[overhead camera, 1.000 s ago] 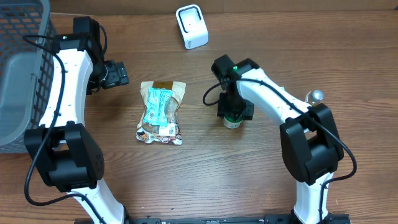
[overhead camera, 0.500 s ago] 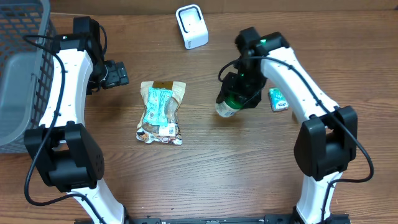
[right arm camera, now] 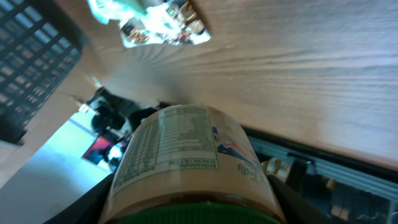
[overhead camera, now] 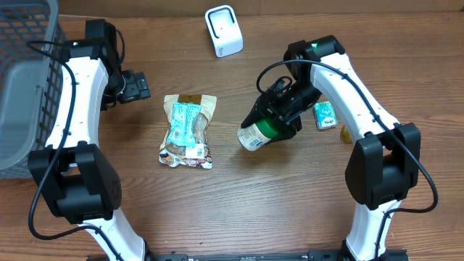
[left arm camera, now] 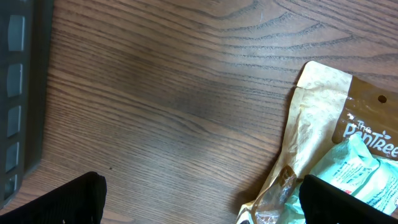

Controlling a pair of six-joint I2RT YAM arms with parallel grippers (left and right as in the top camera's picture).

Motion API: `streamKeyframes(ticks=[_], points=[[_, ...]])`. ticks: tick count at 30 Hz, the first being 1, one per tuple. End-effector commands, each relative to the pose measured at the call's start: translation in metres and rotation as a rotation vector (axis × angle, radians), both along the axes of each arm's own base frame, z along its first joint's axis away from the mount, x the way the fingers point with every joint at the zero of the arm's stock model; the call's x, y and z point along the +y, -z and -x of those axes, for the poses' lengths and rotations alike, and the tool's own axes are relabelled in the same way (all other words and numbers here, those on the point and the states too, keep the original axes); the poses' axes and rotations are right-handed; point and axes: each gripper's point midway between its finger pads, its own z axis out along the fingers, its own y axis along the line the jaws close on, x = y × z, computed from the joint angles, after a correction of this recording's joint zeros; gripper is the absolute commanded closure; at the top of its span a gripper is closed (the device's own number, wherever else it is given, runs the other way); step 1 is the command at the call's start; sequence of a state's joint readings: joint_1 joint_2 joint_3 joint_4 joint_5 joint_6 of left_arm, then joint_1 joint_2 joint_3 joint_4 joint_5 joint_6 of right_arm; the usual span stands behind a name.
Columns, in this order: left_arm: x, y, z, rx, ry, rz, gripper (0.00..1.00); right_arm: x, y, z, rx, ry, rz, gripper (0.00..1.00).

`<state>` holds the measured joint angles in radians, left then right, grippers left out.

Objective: Scan the item barcode
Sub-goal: 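Lift the jar and tilt it toward the white scanner, then hold the jar label in front of the white scanner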

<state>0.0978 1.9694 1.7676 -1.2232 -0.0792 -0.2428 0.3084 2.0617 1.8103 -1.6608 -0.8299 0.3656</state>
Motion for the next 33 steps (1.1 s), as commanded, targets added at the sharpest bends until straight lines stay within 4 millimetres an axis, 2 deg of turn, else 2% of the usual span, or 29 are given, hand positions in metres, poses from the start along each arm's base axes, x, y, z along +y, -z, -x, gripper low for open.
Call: streamKeyframes(ticks=[1,8,14,17,20,25,29,33], points=[[-0.001,-0.008,-0.004,-0.025,0.017,-0.010,0.01,0.012,-0.033,-0.001,-0.029,0.025,-0.122,0.89],[-0.001,-0.008,-0.004,-0.025,0.017,-0.010,0.01,0.022,-0.049,0.001,0.020,0.056,-0.215,0.93],[-0.001,-0.008,-0.004,-0.025,0.017,-0.010,0.00,0.022,-0.049,0.000,0.015,0.056,-0.218,0.96],[-0.001,-0.008,-0.004,-0.025,0.017,-0.010,0.00,0.021,-0.040,-0.010,-0.062,0.038,-0.201,0.96],[-0.001,-0.008,-0.004,-0.025,0.017,-0.010,0.01,0.010,-0.009,-0.045,-0.300,-0.007,-0.062,0.96],[-0.001,-0.008,-0.004,-0.025,0.017,-0.010,0.01,0.003,0.005,-0.098,-0.570,-0.008,0.043,0.96],[-0.001,-0.008,-0.004,-0.025,0.017,-0.010,0.01,0.013,-0.012,-0.146,-0.803,0.027,-0.014,0.96],[-0.001,-0.008,-0.004,-0.025,0.017,-0.010,0.01,0.020,-0.051,-0.201,-1.090,0.087,-0.090,0.96]])
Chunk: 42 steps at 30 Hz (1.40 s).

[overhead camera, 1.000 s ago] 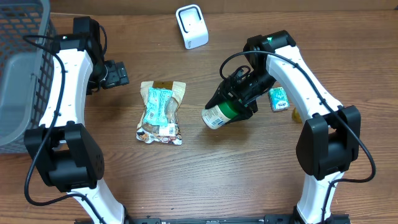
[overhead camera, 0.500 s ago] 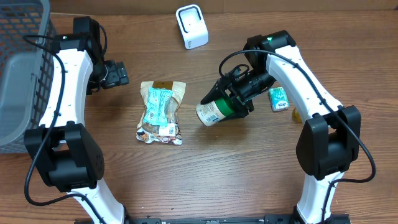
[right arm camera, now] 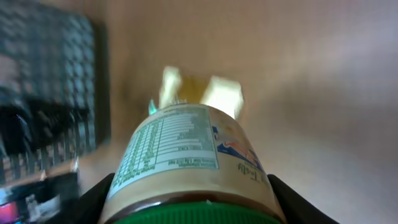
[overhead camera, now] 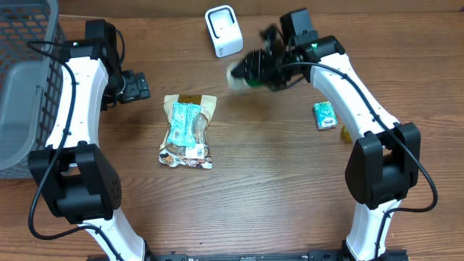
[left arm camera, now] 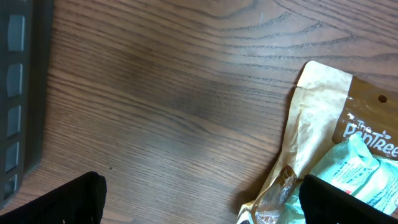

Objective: Scan the item barcode
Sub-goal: 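Hold the jar label in front of the white scanner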

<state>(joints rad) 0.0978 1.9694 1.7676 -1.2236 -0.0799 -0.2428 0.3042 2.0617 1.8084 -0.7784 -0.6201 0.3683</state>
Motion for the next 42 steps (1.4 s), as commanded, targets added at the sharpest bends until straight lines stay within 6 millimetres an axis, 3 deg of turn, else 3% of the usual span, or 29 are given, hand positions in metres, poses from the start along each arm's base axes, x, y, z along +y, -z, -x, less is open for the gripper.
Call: streamKeyframes(ticks=[1,4,8,15,26,36,42], points=[[-0.002,-0.008,-0.004,-0.025,0.017,-0.009,0.01,-0.003,-0.059,-0.042,-0.277,0.047,-0.057,0.96],[-0.002,-0.008,-0.004,-0.025,0.017,-0.009,0.00,-0.009,-0.081,-0.075,-0.457,0.144,-0.011,0.96],[-0.002,-0.008,-0.004,-0.025,0.017,-0.009,0.01,-0.017,-0.095,-0.106,-0.623,0.304,0.099,0.96],[-0.002,-0.008,-0.004,-0.025,0.017,-0.009,0.01,0.009,-0.101,-0.133,-0.859,0.312,0.128,0.96],[-0.002,-0.008,-0.004,-0.025,0.017,-0.009,0.00,0.026,-0.049,-0.175,-1.018,0.364,0.061,0.96],[-0.002,-0.008,-0.004,-0.025,0.017,-0.009,0.01,0.023,0.011,-0.190,-1.037,0.415,0.078,0.96],[-0.002,-0.008,-0.004,-0.025,0.017,-0.009,0.01,0.024,0.024,-0.192,-1.056,0.421,0.065,0.96]])
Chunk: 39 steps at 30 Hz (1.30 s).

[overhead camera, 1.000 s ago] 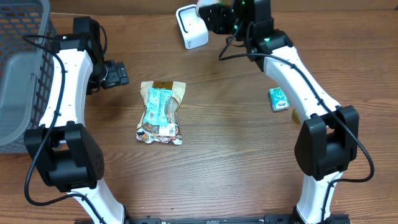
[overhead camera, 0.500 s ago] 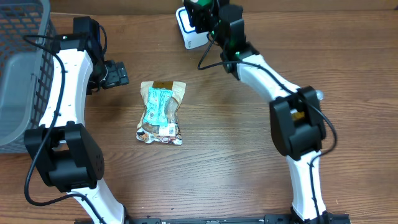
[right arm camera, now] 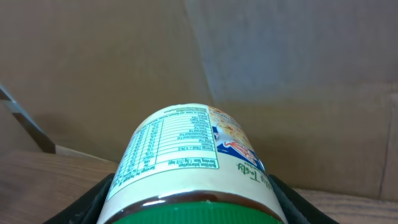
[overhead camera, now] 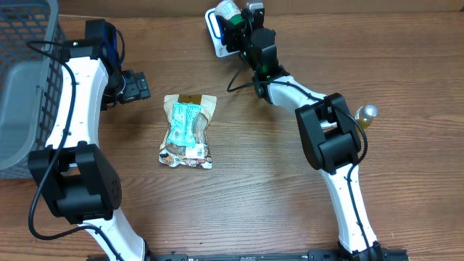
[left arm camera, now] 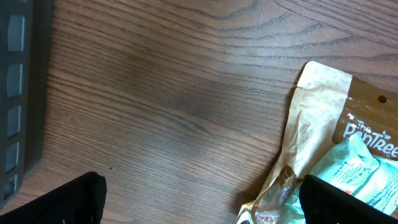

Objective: Scan the item barcode
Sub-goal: 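Hold the jar label in front of the white scanner, then carry the jar right and set it upright near the yellow bottle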

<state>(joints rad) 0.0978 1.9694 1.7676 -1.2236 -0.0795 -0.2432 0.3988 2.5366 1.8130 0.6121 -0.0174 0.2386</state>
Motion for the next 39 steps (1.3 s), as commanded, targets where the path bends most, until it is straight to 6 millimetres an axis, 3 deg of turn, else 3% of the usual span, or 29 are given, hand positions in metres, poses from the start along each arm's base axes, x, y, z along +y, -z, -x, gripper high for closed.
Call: streamKeyframes(ticks=[1,7,17,20,22,26,29,32,35,39], points=[[-0.002,-0.008,-0.004,-0.025,0.018,-0.010,0.00,-0.004,-0.012,-0.005,-0.048,0.021,-0.015,0.96],[-0.002,-0.008,-0.004,-0.025,0.018,-0.010,0.01,-0.003,-0.024,-0.004,-0.083,0.019,-0.059,0.96],[-0.002,-0.008,-0.004,-0.025,0.018,-0.010,0.00,-0.002,-0.016,-0.005,-0.079,0.017,-0.058,0.96],[-0.002,-0.008,-0.004,-0.025,0.018,-0.010,0.00,0.000,-0.038,-0.002,-0.115,-0.014,-0.073,0.97],[-0.002,-0.008,-0.004,-0.025,0.018,-0.010,0.00,0.002,-0.073,0.003,-0.139,-0.063,-0.085,0.97],[-0.002,-0.008,-0.004,-0.025,0.018,-0.010,0.00,-0.005,-0.124,0.014,-0.116,-0.094,-0.076,0.96],[-0.002,-0.008,-0.004,-0.025,0.018,-0.010,0.00,-0.020,-0.160,0.031,-0.023,-0.081,-0.044,0.96],[-0.002,-0.008,-0.004,-0.025,0.018,-0.010,0.00,-0.040,-0.177,0.058,0.126,-0.063,0.003,0.96],[-0.002,-0.008,-0.004,-0.025,0.018,-0.010,0.01,-0.071,-0.175,0.097,0.323,-0.032,0.061,0.96],[-0.002,-0.008,-0.004,-0.025,0.018,-0.010,0.00,-0.115,-0.145,0.156,0.623,0.019,0.139,0.96]])
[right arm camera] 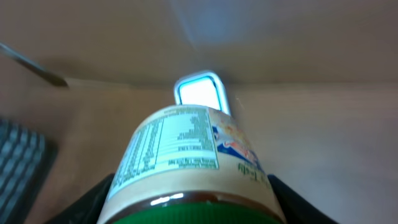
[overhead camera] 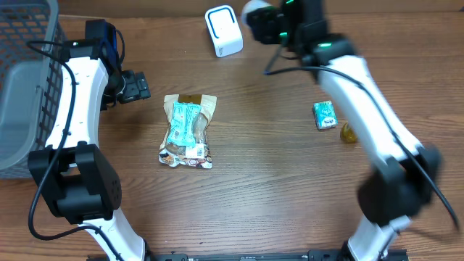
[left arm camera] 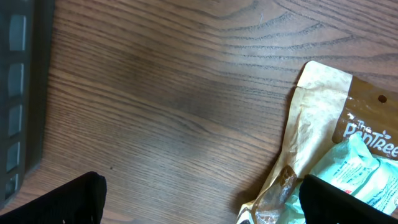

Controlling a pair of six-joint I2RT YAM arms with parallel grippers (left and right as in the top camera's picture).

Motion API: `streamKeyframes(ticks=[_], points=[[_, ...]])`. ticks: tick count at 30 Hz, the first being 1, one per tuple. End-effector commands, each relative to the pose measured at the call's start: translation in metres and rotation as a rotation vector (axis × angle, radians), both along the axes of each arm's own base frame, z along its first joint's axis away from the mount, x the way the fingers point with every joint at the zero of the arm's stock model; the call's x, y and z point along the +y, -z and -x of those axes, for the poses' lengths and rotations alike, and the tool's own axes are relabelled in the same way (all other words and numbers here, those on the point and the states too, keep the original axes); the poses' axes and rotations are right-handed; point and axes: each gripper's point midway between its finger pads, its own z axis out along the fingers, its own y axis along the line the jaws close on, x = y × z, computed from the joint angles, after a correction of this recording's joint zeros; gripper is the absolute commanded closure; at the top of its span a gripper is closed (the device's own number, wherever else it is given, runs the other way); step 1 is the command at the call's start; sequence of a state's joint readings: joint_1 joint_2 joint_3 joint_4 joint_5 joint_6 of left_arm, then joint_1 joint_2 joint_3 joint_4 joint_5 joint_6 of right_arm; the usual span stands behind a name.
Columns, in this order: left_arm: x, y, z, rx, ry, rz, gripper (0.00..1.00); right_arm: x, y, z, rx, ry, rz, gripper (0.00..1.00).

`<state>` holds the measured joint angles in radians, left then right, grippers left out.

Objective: Scan the item barcode
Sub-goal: 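Carry the jar right and set it upright near the yellow bottle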

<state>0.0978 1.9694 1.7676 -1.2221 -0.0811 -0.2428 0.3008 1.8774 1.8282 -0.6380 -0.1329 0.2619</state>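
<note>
My right gripper [right arm camera: 193, 211] is shut on a jar with a green lid and a nutrition label [right arm camera: 186, 155]. In the overhead view the jar [overhead camera: 259, 16] hangs at the far edge of the table, just right of the white scanner [overhead camera: 223, 30]. In the right wrist view the scanner [right arm camera: 199, 93] shows beyond the jar's base. The right arm is blurred in the overhead view. My left gripper [overhead camera: 134, 85] [left arm camera: 199, 202] stands open at the left, above bare wood beside the snack bag.
A snack bag with a teal packet on it [overhead camera: 187, 130] [left arm camera: 336, 143] lies left of the middle. A small teal packet [overhead camera: 325, 114] and a yellow thing [overhead camera: 348, 134] lie at the right. A grey basket [overhead camera: 22, 87] [left arm camera: 18, 93] stands at the far left.
The jar was over the scanner with the right wrist camera facing the back wall. Now it is a little right of the scanner, and the scanner shows past the jar. The left arm is unchanged.
My right gripper first held the jar low over the middle of the table, right of the snack bag. Then the jar was up near the scanner's right side, then over the scanner at the far edge. Now it is just right of it. The left gripper stayed open and still.
</note>
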Motion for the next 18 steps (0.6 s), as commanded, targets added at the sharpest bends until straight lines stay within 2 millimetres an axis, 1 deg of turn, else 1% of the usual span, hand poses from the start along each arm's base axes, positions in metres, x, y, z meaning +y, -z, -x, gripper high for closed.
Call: streamKeyframes(ticks=[1,4,6,8,12,15,18], points=[[-0.002,-0.008,-0.004,-0.024,0.018,-0.008,0.00,-0.029,0.002,0.034,0.131,0.037,0.028,0.96],[-0.002,-0.008,-0.004,-0.024,0.018,-0.008,0.01,-0.055,0.046,0.084,0.407,0.057,0.109,0.96],[-0.002,-0.008,-0.004,-0.024,0.018,-0.008,0.00,-0.066,0.069,0.108,0.534,0.069,0.146,0.96],[-0.002,-0.008,-0.004,-0.024,0.018,-0.008,0.00,-0.071,0.090,0.130,0.639,0.067,0.177,0.93],[-0.002,-0.008,-0.004,-0.024,0.018,-0.008,0.00,-0.081,0.125,0.160,0.773,0.075,0.227,0.92],[-0.002,-0.008,-0.004,-0.023,0.018,-0.008,0.01,-0.092,0.148,0.176,0.840,0.093,0.282,0.91],[-0.002,-0.008,-0.004,-0.024,0.018,-0.008,0.01,-0.106,0.170,0.190,0.883,0.123,0.356,0.87]])
